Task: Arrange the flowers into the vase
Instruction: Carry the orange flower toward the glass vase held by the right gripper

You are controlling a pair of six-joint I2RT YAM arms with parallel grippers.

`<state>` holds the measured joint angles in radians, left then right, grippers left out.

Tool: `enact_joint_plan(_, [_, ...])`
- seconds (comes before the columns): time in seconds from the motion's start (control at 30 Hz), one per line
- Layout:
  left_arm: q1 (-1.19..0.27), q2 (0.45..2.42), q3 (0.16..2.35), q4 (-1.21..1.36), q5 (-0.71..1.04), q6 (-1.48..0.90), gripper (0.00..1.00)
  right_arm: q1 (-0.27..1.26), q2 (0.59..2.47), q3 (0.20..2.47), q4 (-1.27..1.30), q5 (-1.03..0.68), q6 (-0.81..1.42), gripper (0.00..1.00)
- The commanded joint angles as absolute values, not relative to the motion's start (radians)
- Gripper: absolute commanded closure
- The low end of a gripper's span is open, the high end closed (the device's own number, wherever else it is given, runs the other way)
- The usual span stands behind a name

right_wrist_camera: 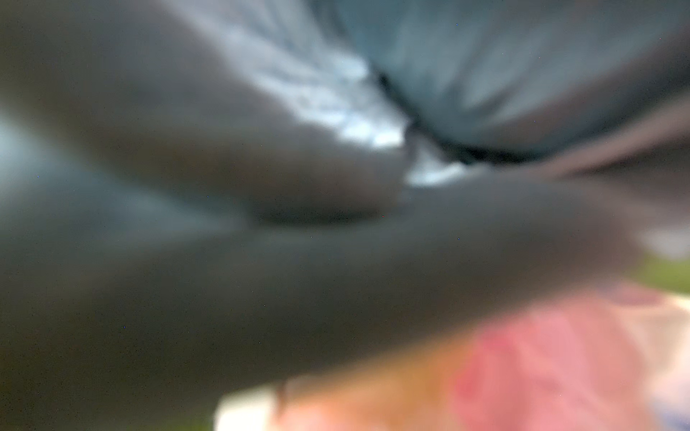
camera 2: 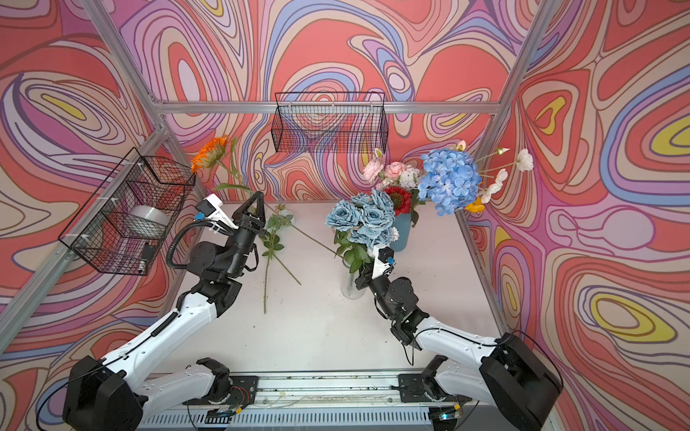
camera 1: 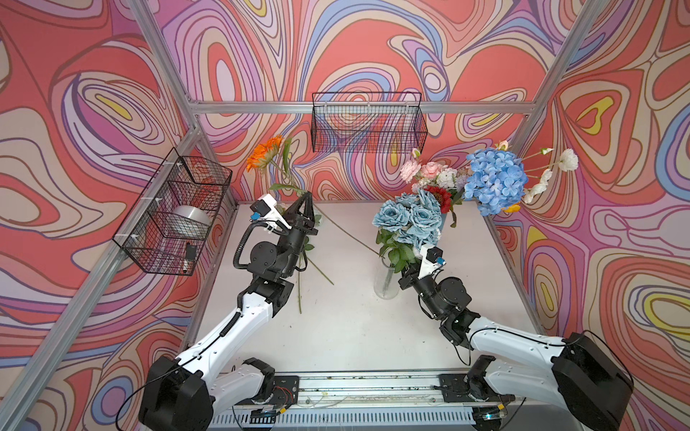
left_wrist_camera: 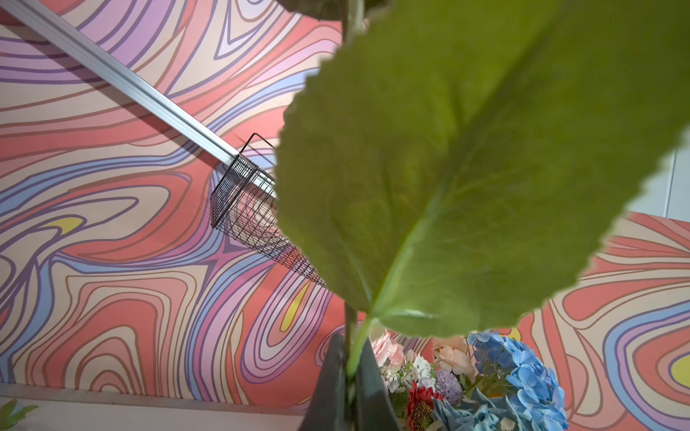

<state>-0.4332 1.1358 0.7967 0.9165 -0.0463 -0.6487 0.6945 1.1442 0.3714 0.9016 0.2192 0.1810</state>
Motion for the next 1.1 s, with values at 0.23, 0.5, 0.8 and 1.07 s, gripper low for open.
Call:
enact_joint_plan(0.23, [-0.515,1.271,0.823,1.138,-0.024,-0.489,1.00,0.694,1.132,0.356,0.937,0.209,0.197,1.00])
enact_joint_plan(0.5, [-0.587,1.276,0.789,1.011,0.026,-0.372,1.00,0.693,1.129,0.337,0.942,0.217,0.190,1.00])
enact_joint_plan(0.8, [-0.687,1.372,0.721,1.013,0.042,-0.283,1.00,0.694,1.159,0.332,0.973,0.209,0.191,1.00])
enact_joint_plan(1.07, [-0.750,1.523,0.753,1.048,0.062,-0.270,1.00,0.693,1.160,0.327,0.984,0.205,0.199,1.00])
